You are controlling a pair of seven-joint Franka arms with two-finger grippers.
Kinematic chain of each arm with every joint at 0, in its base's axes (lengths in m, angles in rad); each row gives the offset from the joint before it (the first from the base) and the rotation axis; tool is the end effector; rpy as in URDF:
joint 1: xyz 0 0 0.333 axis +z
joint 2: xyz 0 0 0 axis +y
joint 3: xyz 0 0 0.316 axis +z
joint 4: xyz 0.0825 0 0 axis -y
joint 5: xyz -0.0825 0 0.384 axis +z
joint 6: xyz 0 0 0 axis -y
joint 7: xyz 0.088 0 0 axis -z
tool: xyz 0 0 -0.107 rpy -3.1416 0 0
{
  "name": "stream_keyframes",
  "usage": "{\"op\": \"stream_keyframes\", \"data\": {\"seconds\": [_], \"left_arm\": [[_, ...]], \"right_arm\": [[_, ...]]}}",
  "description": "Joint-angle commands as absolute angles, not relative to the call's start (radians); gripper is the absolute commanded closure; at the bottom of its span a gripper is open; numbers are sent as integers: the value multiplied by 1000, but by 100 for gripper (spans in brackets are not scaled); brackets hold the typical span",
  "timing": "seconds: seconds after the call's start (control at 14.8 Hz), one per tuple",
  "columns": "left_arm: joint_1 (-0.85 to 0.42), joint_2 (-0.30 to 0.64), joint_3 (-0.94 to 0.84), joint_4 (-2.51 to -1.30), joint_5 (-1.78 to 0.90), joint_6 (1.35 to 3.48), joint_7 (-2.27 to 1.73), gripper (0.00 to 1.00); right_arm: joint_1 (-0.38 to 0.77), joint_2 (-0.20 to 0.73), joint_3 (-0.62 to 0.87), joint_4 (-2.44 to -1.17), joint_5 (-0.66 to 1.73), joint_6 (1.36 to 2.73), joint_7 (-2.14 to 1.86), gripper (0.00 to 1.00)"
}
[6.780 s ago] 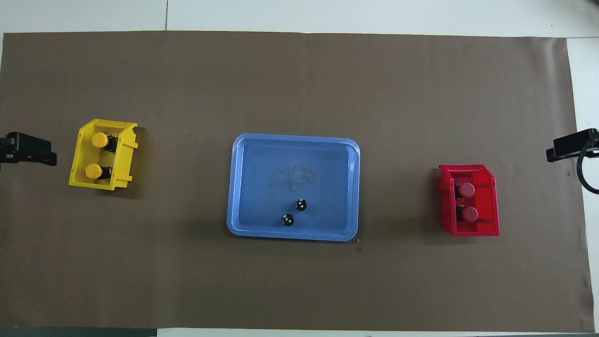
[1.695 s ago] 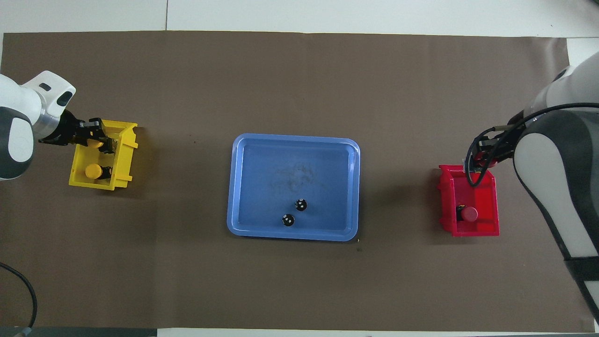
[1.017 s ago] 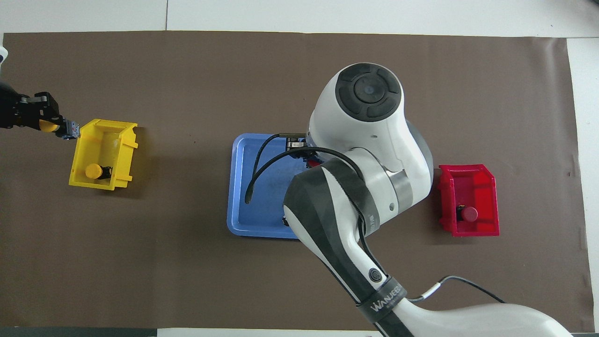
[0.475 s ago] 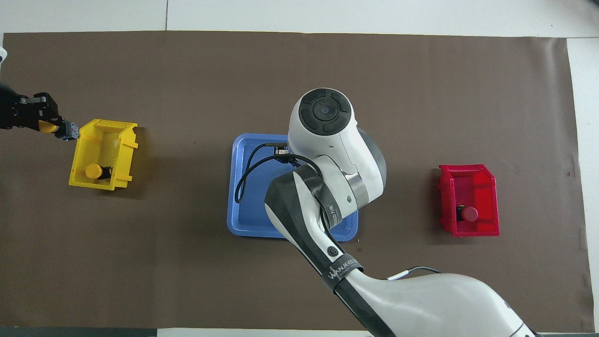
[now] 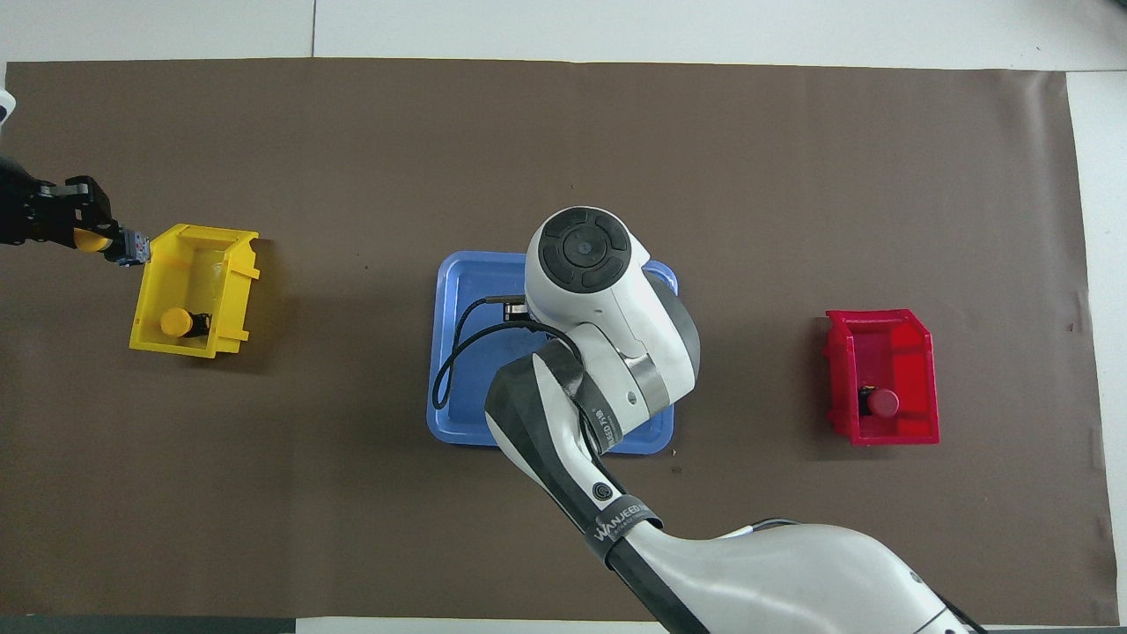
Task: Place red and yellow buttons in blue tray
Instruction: 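Carry the red button into the blue tray and open the right gripper, then return the right gripper to the red bin while the left gripper lifts the button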
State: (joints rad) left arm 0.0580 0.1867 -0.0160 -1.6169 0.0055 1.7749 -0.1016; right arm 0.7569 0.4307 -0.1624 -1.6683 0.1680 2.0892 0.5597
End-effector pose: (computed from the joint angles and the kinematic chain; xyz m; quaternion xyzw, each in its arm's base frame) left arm 0.6167 0.0271 0.5104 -0.9974 -0.0713 0.0143 0.0016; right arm 0.5416 0.3900 0.3589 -0.9991 0.0171 0.0224 0.0321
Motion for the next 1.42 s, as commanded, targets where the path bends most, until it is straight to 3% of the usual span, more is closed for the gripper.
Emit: {"op": "stream_keyframes", "data": {"seconds": [0.0, 0.07, 0.2, 0.47, 0.61, 0.88, 1.15, 1.36], "left_arm": [[58, 161, -11, -1647, -2, 1789, -103, 99], [58, 161, -12, -1649, -2, 1787, -101, 99], [57, 161, -12, -1652, -3, 1789, -103, 99], [-9, 144, -50, -1692, -8, 1802, -226, 99], [-25, 140, -174, -1700, -6, 1809, -349, 99], [-34, 149, -356, -1762, 2, 1902, -552, 99], [-66, 167, -431, -1836, 5, 2020, -673, 99], [-90, 236, -495, -1839, 110, 2077, -825, 99]], "right_arm": [[756, 416, -164, -1697, 172, 2111, 552, 54], [756, 416, -164, -1695, 172, 2109, 552, 41], [750, 416, -164, -1671, 169, 2096, 548, 29], [672, 359, -175, -1583, 160, 1975, 545, 26], [602, 284, -175, -1601, 132, 1901, 479, 26], [427, 61, -176, -1855, 120, 1867, 263, 26], [302, -205, -176, -2210, 78, 1968, 91, 27], [220, -288, -176, -2380, 66, 2066, -59, 28]]}}
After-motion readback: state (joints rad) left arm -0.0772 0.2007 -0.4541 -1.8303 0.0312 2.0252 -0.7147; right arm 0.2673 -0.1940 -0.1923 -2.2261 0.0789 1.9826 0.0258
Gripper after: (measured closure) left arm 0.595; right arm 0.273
